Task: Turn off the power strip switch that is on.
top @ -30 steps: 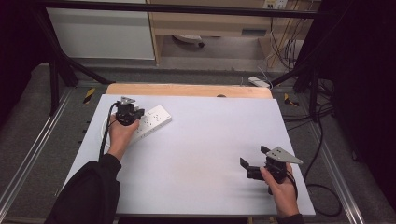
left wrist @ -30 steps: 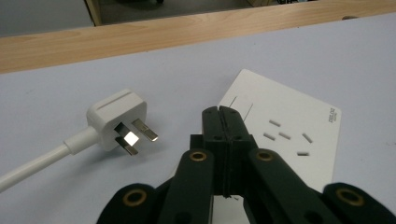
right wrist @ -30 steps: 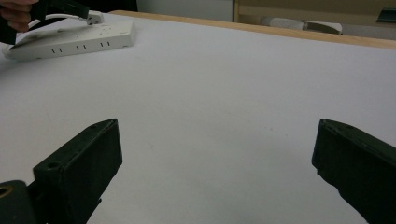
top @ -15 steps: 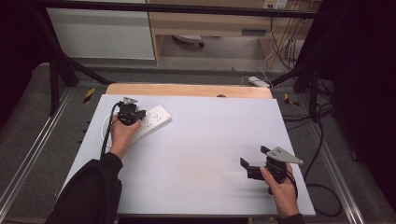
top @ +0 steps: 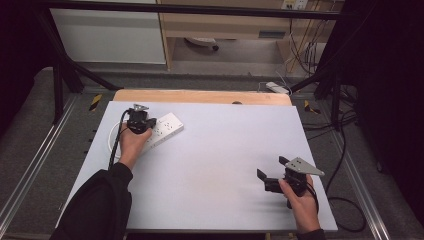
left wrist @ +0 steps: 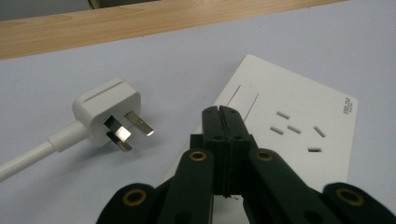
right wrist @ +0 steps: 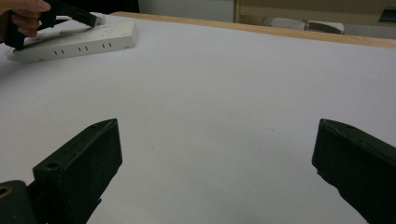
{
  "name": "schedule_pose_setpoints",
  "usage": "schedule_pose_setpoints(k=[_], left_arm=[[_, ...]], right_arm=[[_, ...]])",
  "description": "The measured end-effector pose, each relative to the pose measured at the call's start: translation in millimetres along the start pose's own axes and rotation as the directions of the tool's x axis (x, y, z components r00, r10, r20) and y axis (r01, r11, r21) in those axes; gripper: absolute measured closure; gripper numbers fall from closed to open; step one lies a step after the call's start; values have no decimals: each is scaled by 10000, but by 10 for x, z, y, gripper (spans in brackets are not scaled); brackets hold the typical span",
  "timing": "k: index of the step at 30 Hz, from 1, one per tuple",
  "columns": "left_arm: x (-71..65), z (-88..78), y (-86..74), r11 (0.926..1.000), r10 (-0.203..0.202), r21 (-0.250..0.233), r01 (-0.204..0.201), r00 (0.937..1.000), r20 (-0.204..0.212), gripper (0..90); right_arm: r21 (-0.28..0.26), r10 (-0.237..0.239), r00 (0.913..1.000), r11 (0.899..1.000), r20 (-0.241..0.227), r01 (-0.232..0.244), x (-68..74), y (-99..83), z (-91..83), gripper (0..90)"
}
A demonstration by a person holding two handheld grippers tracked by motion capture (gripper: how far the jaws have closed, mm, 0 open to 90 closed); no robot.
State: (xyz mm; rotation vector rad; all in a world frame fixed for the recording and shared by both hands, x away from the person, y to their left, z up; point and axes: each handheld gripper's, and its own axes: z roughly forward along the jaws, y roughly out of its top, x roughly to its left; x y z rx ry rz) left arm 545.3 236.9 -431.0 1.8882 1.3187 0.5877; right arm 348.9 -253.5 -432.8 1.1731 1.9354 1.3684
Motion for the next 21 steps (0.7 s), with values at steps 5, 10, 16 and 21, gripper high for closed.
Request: schedule_pose_setpoints(k=[5,10,16,21], left_arm=[[7,-3,-1,10000,-25,46,25,10000,7,900],[11,-3,8,9999,-55,124,55,10000,25,900],[16,-1,12,9999,-89,134,88,9999,66,900],[18,0,13,9998,-134,143,133,9999,79,900]], right_arm=[[5,17,10000,10000,14,-17,-4,0,-3,20],[5,-4,10000,10000,-13,4,-1,1,-2,20],[-12,0,10000,10000,2,0,-2,1,-3,21],[8,1,10000,10000,-12,-1,1,1,-3,20]])
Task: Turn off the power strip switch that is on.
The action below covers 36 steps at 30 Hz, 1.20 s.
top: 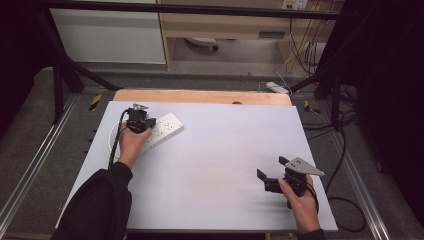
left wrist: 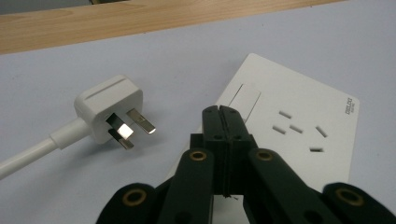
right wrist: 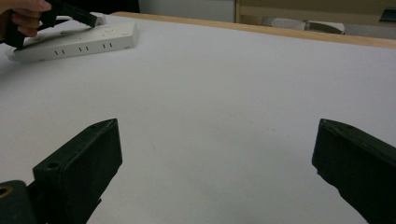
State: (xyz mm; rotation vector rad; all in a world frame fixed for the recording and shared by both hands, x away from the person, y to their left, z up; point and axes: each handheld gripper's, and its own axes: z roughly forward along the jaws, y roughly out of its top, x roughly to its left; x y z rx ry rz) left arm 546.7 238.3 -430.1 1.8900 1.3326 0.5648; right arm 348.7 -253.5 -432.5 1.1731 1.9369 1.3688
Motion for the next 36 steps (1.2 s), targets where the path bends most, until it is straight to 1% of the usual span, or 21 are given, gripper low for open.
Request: schedule_pose_setpoints(k=[6,8,9,12,15,17,22,27,30,34,36], left_arm=[[-2,10,13,9999,78,103,-78,10000,-18,900],[8,25,6,10000,13,95,-14,9999,123,900],[8,28,7,10000,-49,84,48,9999,125,900],[-3,36,13,10000,-62,73,62,10000,77,900],[10,41,11,9996,-283,21,283,9994,186,900],[17,42,13,9993,-365,-15,366,9993,126,900],[9,40,13,9997,-243,-19,243,9996,123,900],[12,39,13,9996,-270,-22,270,9996,120,900],[11,35,14,9998,-189,-82,190,9997,137,900],[-3,31,19,9995,-216,-224,219,9997,138,900],[-12,22,27,9994,-135,-327,140,9998,136,900]], right_arm=[[-13,-17,10000,10000,-7,17,0,0,0,20],[-22,-21,10000,10000,1,21,0,1,0,20],[-25,-18,10000,10000,3,18,-1,1,0,20],[-20,-8,10000,10000,13,8,-2,0,-2,20],[-29,-5,10000,10000,8,5,-6,0,0,20],[-38,-2,10000,10000,15,2,-6,1,-3,20],[-47,12,10000,10000,7,-12,-7,2,-4,20],[-49,13,10000,10000,-1,-13,-7,3,-7,20],[-65,19,10000,10000,-9,-19,-6,4,-9,20],[-59,27,10000,10000,-19,-28,-7,4,-6,20],[-58,18,10000,10000,-14,-18,-7,4,-6,20]])
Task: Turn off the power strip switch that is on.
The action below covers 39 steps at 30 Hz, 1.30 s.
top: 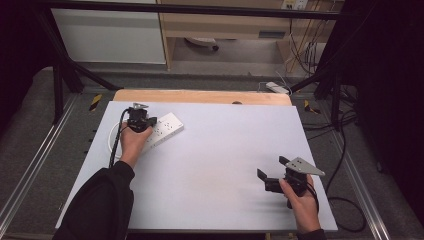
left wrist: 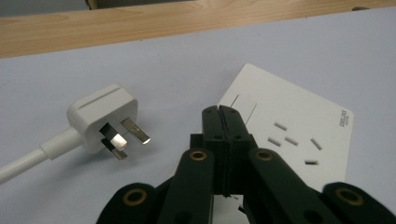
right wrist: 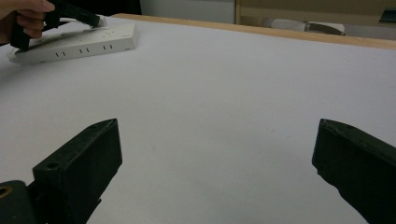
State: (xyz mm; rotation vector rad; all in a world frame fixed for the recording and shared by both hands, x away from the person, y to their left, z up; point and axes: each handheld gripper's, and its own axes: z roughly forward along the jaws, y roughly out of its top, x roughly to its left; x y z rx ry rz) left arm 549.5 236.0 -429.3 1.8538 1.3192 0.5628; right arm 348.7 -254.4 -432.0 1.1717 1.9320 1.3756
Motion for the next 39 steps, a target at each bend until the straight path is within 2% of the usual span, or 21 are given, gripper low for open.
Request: schedule_pose_setpoints(k=[13,16,18,25,27,31,35,39], left_arm=[[5,-35,20,9994,109,-329,-114,9998,-147,900],[5,-31,16,9995,231,-219,-238,9991,-343,900],[8,-35,13,9993,157,-333,-168,9994,-321,900],[-10,-85,50,9952,323,-915,-339,9993,-186,897],[-15,-97,59,9945,287,-1006,-302,9995,-163,843],[-34,-121,77,9921,289,-1221,-302,9995,-121,675],[-48,-151,96,9893,163,-1444,-213,9992,-359,443],[-48,-173,102,9909,80,-1341,-138,9990,-440,226]], right_arm=[[-10,15,10000,10000,-6,-15,-2,-1,0,20],[6,16,10000,10000,-6,-16,-2,-2,0,20],[-3,22,10000,10000,-8,-22,-2,-2,0,20],[10,4,10000,10000,-3,-4,-2,-2,3,20],[11,-11,10000,10000,-3,11,-1,-2,3,20],[5,3,10000,10000,-4,-3,-2,-2,0,20],[9,-10,10000,10000,-4,10,1,-1,0,20],[8,-9,10000,10000,-6,9,2,0,1,20]])
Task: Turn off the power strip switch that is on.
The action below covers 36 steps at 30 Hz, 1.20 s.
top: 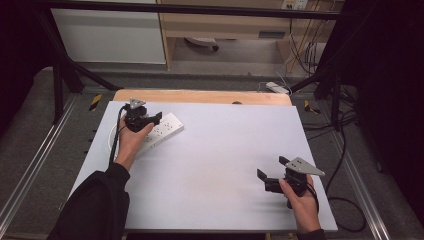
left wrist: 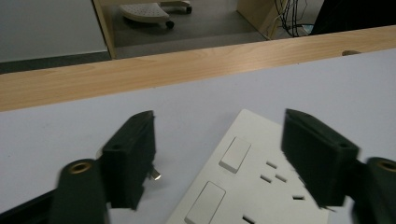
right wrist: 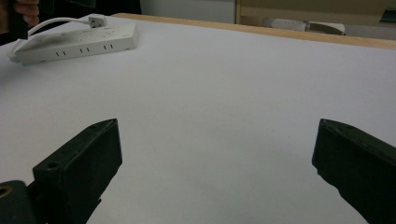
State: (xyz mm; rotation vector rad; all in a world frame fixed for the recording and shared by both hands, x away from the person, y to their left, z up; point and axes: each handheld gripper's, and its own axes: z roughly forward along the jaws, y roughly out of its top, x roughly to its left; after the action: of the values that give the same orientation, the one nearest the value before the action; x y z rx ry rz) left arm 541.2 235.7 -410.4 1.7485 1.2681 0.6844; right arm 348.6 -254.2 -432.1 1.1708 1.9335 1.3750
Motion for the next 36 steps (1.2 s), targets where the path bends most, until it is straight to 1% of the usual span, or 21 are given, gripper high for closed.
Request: schedule_pose_setpoints(k=[2,3,5,8,11,12,14,16,18,22,24,26,29,32,36], left_arm=[[5,-19,8,9999,-116,-3,116,9998,182,163],[3,-29,14,9999,-122,-34,123,9998,185,143],[-5,-55,32,9999,-134,-99,134,9999,39,126],[-11,-99,58,9995,-239,-227,241,9997,78,99],[-20,-157,81,9995,-160,-279,163,9998,94,96],[-23,-178,88,9995,-119,-280,124,9998,166,98],[-31,-221,100,9993,-162,-341,175,9991,392,101],[-27,-273,94,9971,-208,-715,246,9984,532,101],[-17,-319,95,9951,-326,-907,383,9974,638,99],[2,-403,98,9928,-296,-1146,352,9983,507,89],[6,-437,95,9920,-299,-1213,361,9982,526,74],[5,-479,89,9918,-285,-1229,358,9978,606,59],[-6,-544,81,9908,-319,-1293,412,9968,728,59],[-20,-636,71,9884,-412,-1432,515,9964,742,59],[-49,-764,54,9868,-353,-1545,485,9956,868,58]], right_arm=[[6,-4,10000,10000,-6,4,2,0,1,20],[1,-22,10000,10000,-12,22,1,0,2,20],[1,-39,10000,10000,-10,39,2,1,2,20],[5,-9,10000,10000,-13,9,5,2,-2,20],[3,-15,10000,10000,-15,15,4,1,-4,19],[3,-18,10000,10000,-24,18,5,1,-3,19],[15,-31,10000,10000,-35,31,8,1,0,19],[27,-46,10000,10000,-43,46,11,1,1,19],[25,-47,10000,10000,-43,47,13,2,1,19],[30,-47,10000,10000,-37,47,12,1,2,19],[39,-47,10000,10000,-40,47,12,1,4,19],[35,-43,10000,10000,-52,43,14,1,7,19],[40,-48,10000,10000,-61,48,14,1,9,19],[28,-40,10000,10000,-71,40,15,5,3,19],[-7,-57,9999,10000,-101,57,17,8,1,18]])
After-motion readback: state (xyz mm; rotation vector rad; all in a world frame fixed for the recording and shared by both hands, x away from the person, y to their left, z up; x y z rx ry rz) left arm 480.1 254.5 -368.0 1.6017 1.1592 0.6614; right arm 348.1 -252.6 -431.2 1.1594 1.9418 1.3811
